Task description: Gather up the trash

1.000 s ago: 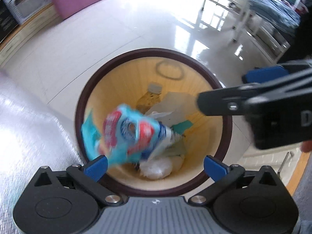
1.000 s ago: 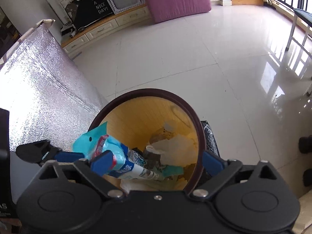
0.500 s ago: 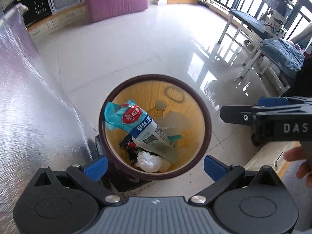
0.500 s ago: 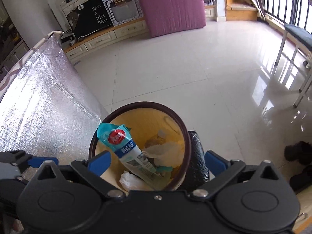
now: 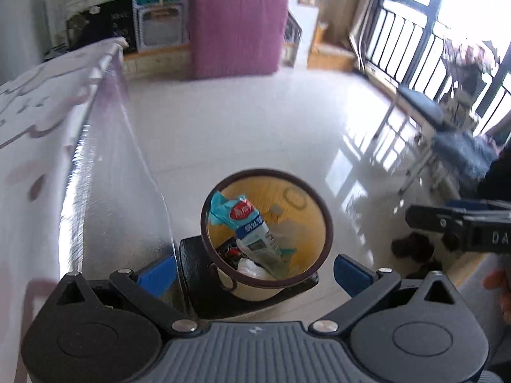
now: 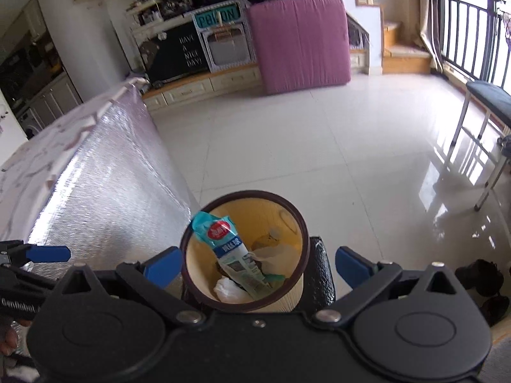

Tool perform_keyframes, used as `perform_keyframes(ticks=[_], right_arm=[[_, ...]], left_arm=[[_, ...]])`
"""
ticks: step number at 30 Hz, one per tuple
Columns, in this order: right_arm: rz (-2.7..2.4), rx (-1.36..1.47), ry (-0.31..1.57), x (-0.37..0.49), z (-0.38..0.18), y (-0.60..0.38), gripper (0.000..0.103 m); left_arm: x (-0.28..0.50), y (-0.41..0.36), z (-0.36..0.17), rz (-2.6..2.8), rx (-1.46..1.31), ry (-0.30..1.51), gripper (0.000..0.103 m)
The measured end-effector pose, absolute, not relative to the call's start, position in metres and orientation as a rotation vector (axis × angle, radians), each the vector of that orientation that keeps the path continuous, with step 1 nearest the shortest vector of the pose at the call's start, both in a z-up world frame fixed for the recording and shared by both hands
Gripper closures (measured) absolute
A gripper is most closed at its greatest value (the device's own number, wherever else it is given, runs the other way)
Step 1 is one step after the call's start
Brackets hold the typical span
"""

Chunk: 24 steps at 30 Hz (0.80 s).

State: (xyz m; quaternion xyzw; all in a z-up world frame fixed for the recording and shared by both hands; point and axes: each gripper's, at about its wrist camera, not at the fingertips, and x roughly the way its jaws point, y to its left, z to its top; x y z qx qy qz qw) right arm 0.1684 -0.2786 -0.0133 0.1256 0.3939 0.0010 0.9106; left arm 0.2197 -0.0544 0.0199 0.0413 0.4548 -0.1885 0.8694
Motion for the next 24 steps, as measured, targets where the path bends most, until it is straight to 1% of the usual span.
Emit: perform_keyframes(ticks=[7, 12, 24], right_arm=[[0.018, 0.223, 0.738, 0.121, 0.013, -0.274, 0.0], [0.01, 0.178, 0.7, 0.091, 0.021, -0.271, 0.0], [0.002, 0.126, 0.67, 0.04, 0.01, -0.261, 0.0]], left_arm=[[0.175, -0.04, 0.04, -0.371, 0.03, 0.846, 0.0], [0.143, -0.031, 0.042, -0.362, 0.011, 0.796, 0.0], [0.081, -0.016, 0.033, -0.274, 0.012, 0.679, 0.0]])
